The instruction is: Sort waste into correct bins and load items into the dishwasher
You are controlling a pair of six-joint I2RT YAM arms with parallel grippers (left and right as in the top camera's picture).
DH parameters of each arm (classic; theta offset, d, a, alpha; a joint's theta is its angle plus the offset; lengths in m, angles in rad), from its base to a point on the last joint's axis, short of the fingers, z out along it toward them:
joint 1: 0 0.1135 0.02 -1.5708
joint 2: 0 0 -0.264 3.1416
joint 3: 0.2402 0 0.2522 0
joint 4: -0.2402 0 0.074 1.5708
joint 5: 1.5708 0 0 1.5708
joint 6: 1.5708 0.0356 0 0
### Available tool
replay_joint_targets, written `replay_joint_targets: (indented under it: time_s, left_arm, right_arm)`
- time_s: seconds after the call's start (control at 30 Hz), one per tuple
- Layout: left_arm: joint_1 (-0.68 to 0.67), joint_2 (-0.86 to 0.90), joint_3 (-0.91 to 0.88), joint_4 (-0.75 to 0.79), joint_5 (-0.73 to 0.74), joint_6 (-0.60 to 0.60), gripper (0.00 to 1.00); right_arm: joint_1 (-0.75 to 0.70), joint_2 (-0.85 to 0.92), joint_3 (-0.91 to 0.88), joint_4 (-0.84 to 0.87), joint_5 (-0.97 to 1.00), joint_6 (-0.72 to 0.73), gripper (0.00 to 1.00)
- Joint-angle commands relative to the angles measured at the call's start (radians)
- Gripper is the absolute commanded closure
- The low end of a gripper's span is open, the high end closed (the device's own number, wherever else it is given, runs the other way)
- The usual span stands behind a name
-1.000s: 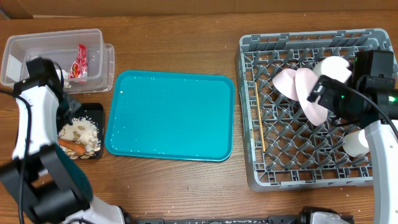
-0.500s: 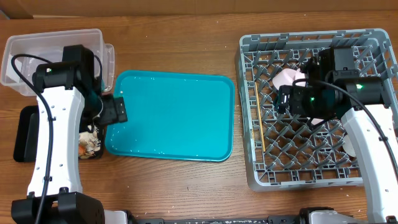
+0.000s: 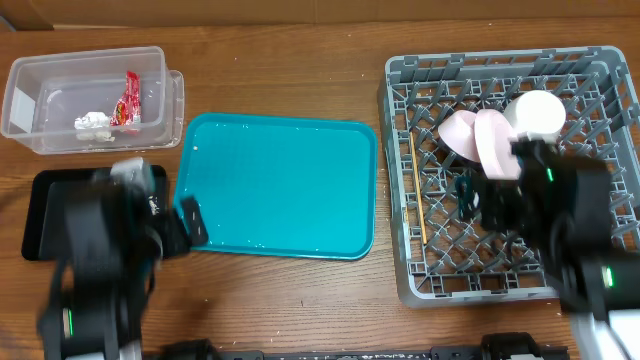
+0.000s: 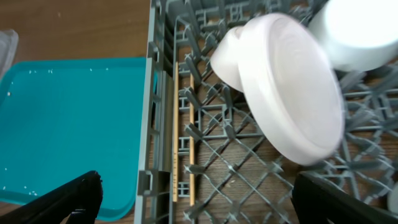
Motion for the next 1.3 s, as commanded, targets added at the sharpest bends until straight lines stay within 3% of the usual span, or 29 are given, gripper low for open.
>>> replay_joint_targets:
  time_s: [0.0,0.23,0.67,0.93,1.1,1.27]
  left_arm:
    - [0.000,-0.166,-0.091,0.048,0.027,-0.088,0.00]
    - [0.000,-0.324,-0.110,0.034,0.027,-0.117,0.00]
    - [0.000,-0.324,-0.110,-0.106,0.027,-0.117,0.00]
    - [0.000,-0.324,-0.110,-0.116,0.027,-0.117,0.00]
    - [0.000,-0.324,-0.110,-0.116,0.027,-0.117,0.00]
    - [0.000,-0.324,-0.110,-0.116,0.027,-0.117,0.00]
  right_arm:
    - [-0.003,-0.130,-0.044,-0.007,0.060,-0.008,0.00]
    - [-0.003,-0.231,-0.044,-0.111,0.060,-0.008,0.00]
    - [-0.003,-0.225,-0.044,-0.129,0.060,-0.008,0.00]
    - [-0.002,-0.278,-0.045,-0.137,0.049,-0.018,0.00]
    - [-0.002,-0.426,-0.127,0.004,0.031,-0.019,0.00]
    - [-0.002,-0.679,-0.344,0.193,0.029,-0.015,0.00]
